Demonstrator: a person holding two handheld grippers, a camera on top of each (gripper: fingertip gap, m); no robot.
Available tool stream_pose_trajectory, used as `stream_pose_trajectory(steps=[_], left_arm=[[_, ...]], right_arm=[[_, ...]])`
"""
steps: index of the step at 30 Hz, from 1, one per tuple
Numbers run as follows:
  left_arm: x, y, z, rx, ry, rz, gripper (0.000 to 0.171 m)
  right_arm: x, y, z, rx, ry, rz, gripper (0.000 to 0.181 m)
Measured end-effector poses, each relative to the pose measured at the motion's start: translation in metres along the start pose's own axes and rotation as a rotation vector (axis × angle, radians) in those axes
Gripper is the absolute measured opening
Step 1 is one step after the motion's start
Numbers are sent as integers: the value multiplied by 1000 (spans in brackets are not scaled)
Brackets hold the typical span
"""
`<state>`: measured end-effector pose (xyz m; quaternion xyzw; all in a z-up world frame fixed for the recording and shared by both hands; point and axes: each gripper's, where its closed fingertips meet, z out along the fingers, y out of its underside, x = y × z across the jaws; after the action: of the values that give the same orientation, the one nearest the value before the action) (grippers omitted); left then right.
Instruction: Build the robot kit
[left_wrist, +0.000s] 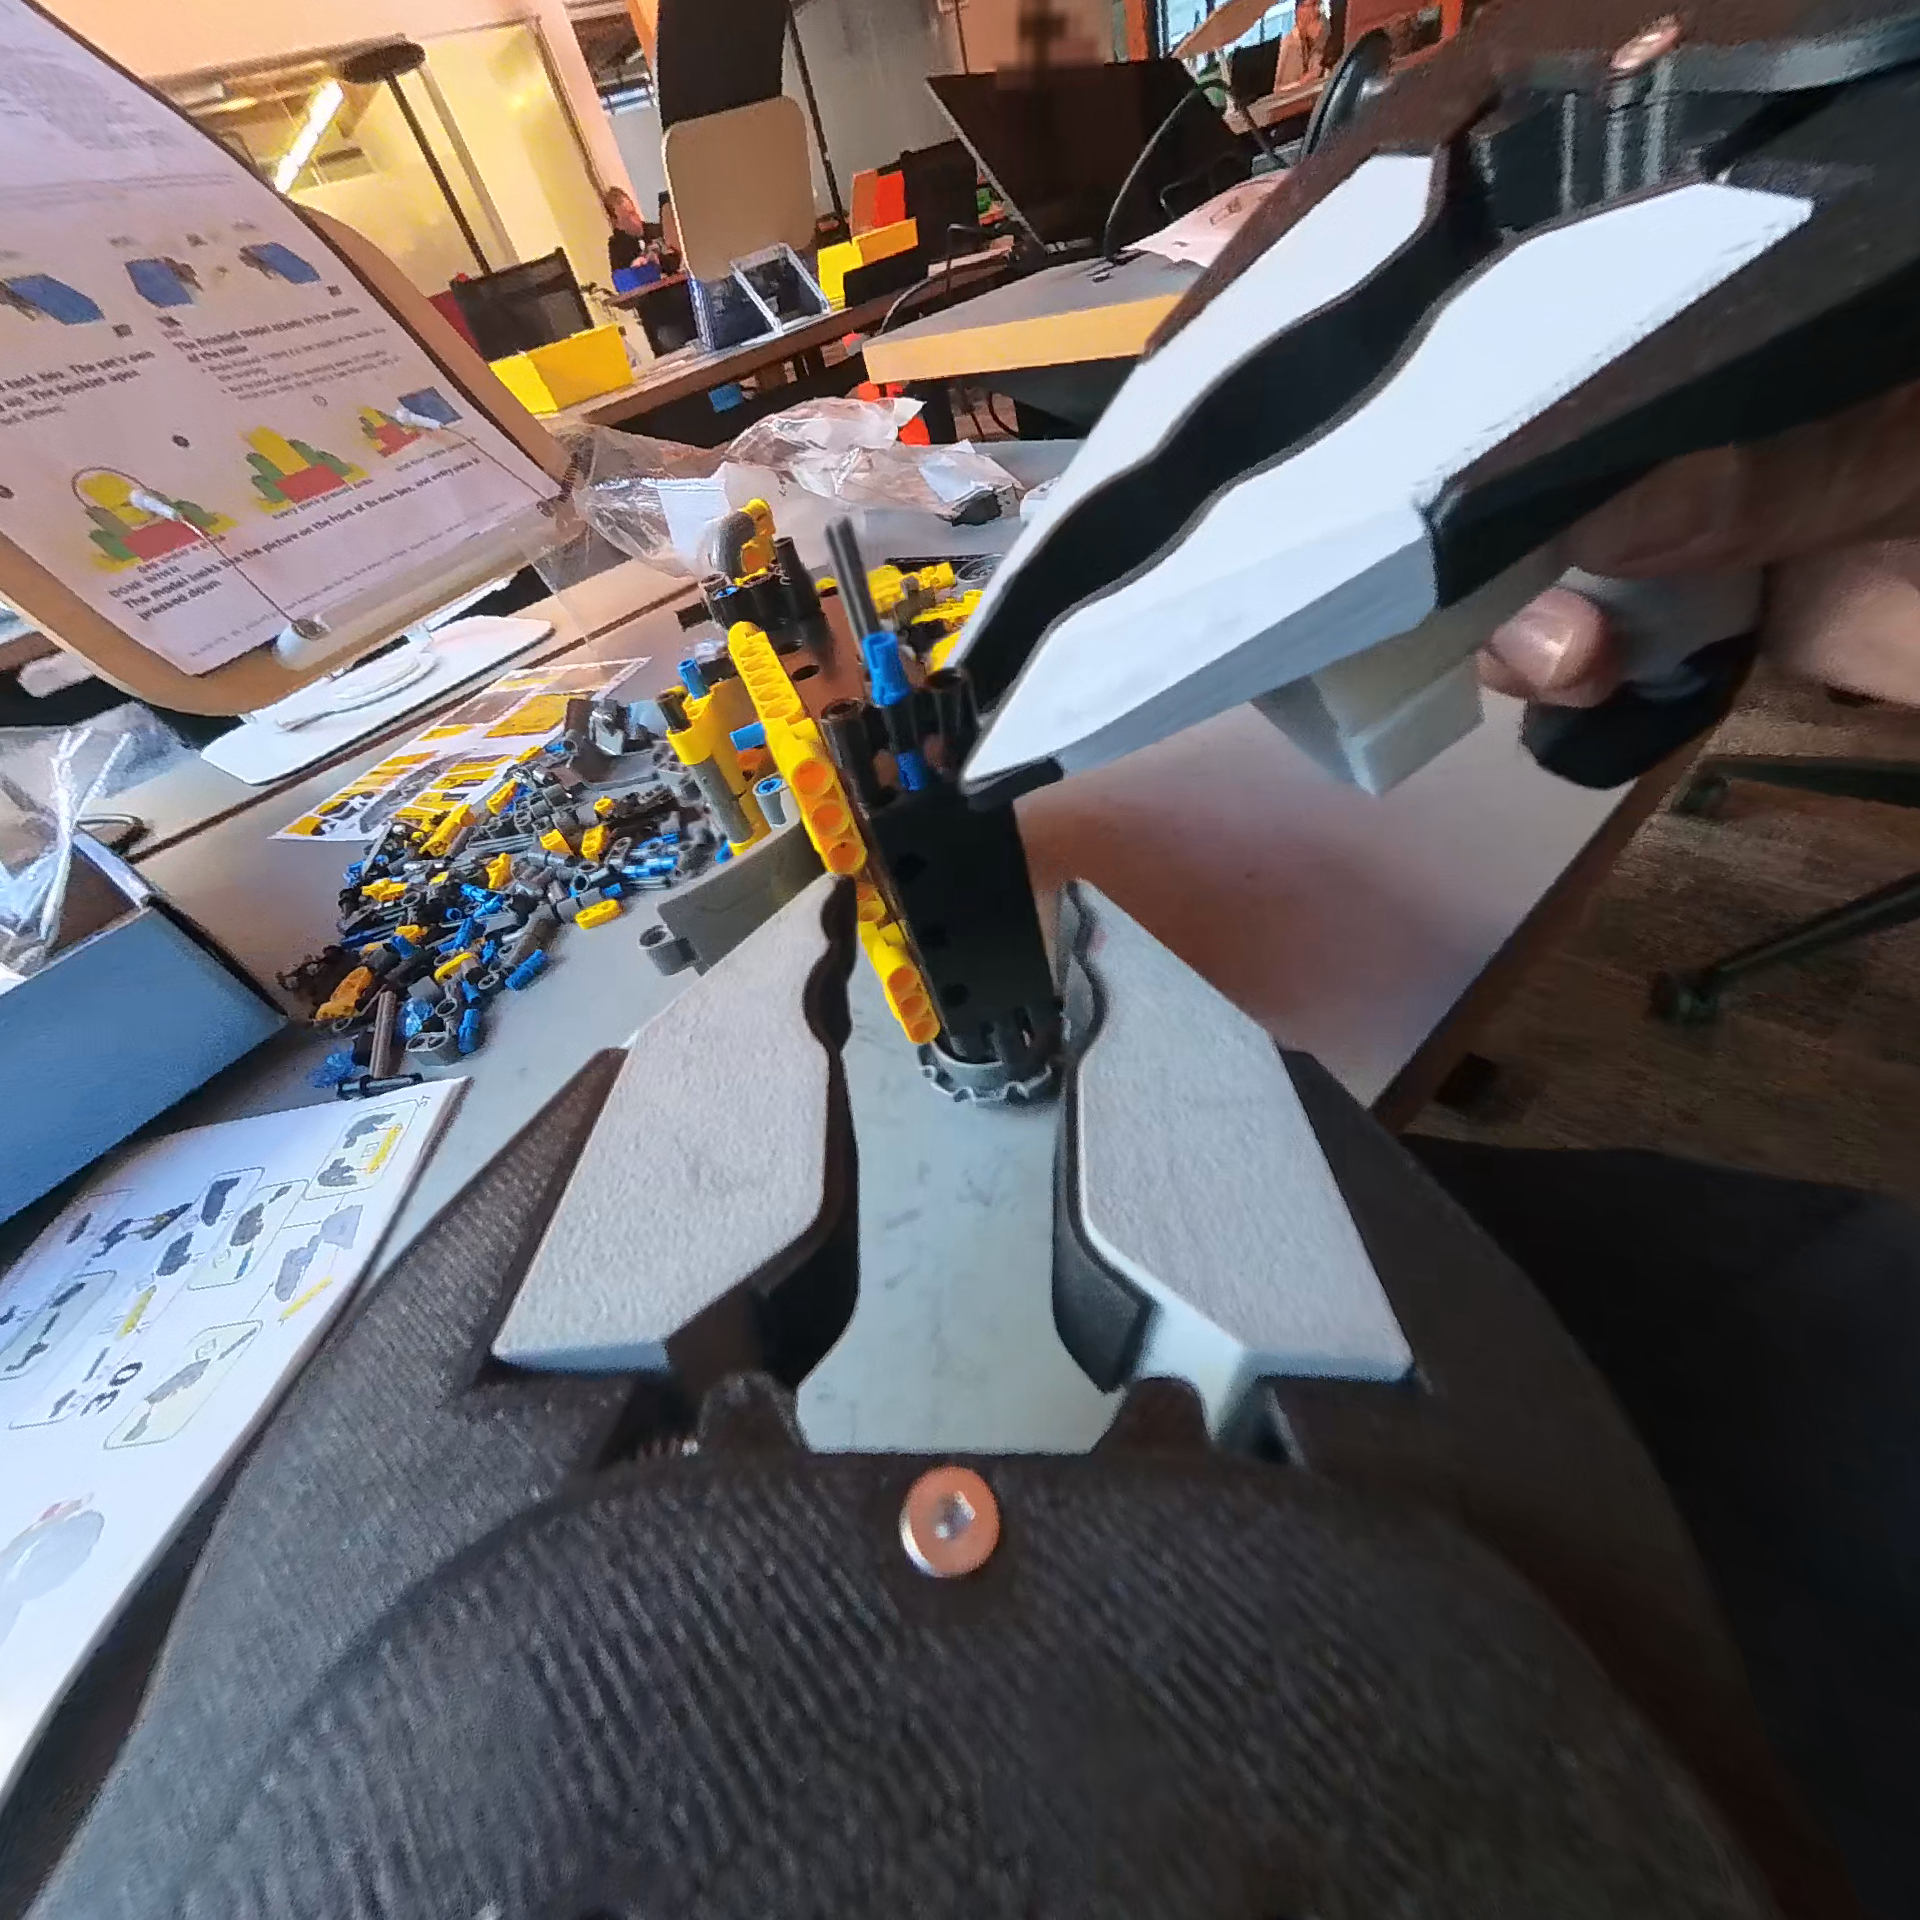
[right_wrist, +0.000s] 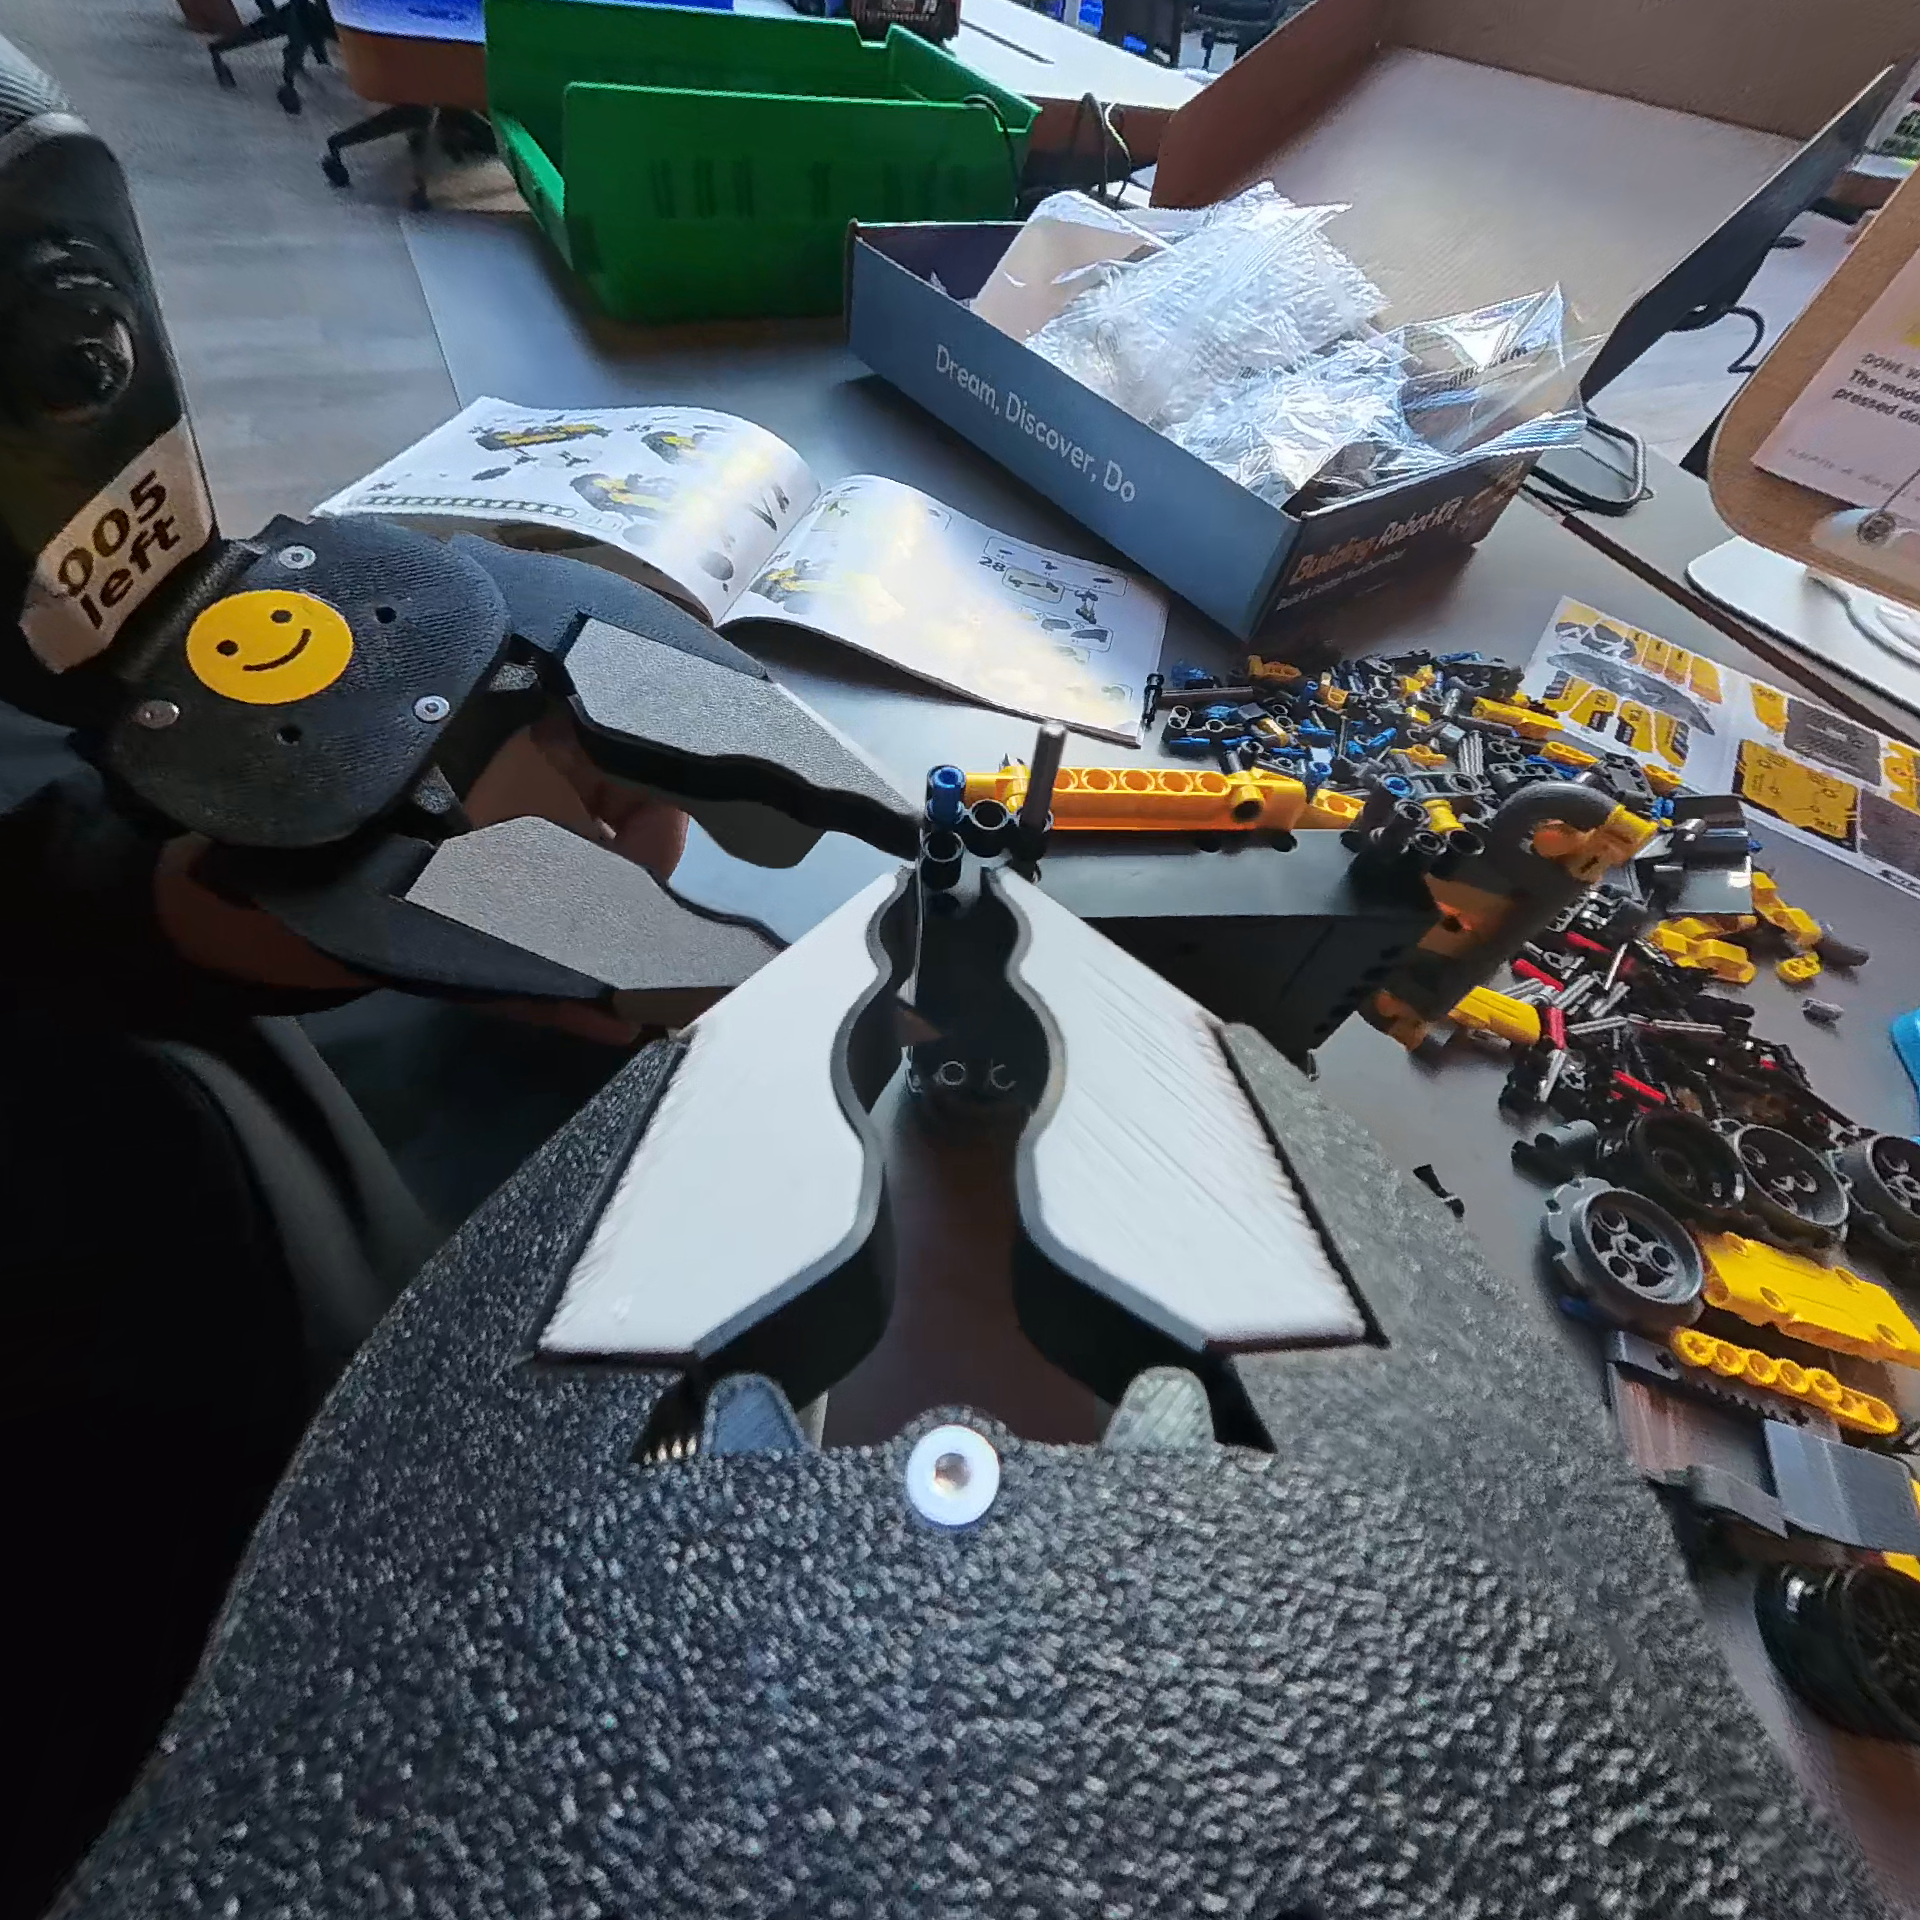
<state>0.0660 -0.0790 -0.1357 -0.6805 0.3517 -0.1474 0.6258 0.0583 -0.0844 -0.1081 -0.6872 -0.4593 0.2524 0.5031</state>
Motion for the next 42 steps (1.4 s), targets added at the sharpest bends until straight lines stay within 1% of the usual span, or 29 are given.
stream_pose_trajectory(steps=[3,5,7,9,12,16,17,19,20,22,25,28,31,33,35,39,42], left_arm=[[0,-3,-7,34,21,12,36],[-2,-8,-12,69,46,-29,37],[-8,-6,-10,45,36,-77,46],[-7,-2,-5,7,26,-90,49],[2,-4,-3,19,12,-92,46],[-3,-3,2,24,-63,-68,39],[-6,-3,2,19,-82,-51,34],[-5,-2,1,22,-75,-52,30],[-5,-1,0,22,-69,-55,24],[-7,-1,-1,22,-80,-42,24],[-10,-1,-1,21,-100,-64,29],[-10,-1,1,18,-127,-72,31],[-13,-1,4,12,-152,-103,28],[-18,0,5,1,-166,-122,27],[-19,0,5,0,-153,-130,25],[-19,1,4,-6,-120,-112,25],[-20,2,3,-7,-98,-99,24]], right_arm=[[-1,-1,-4,-1,23,-9,18],[-2,-8,-9,25,39,-12,18],[-2,-14,-12,29,61,-19,18],[2,-17,-9,-7,98,-31,18],[2,-16,-1,-62,112,-60,15],[3,-14,2,-95,135,-83,13],[4,-13,2,-102,136,-82,13],[5,-13,1,-112,133,-84,12],[5,-12,1,-118,130,-89,12],[5,-11,-1,-136,134,-113,11],[2,-16,-3,-136,117,-163,19],[3,-28,-8,-165,100,-283,21],[-2,-39,-9,-252,-2,-524,21],[-1,-38,-5,-369,-86,-681,21],[4,-35,-1,-491,-156,-795,21],[0,-41,10,-618,-296,-917,20],[1,-28,18,-750,-377,-982,19]])
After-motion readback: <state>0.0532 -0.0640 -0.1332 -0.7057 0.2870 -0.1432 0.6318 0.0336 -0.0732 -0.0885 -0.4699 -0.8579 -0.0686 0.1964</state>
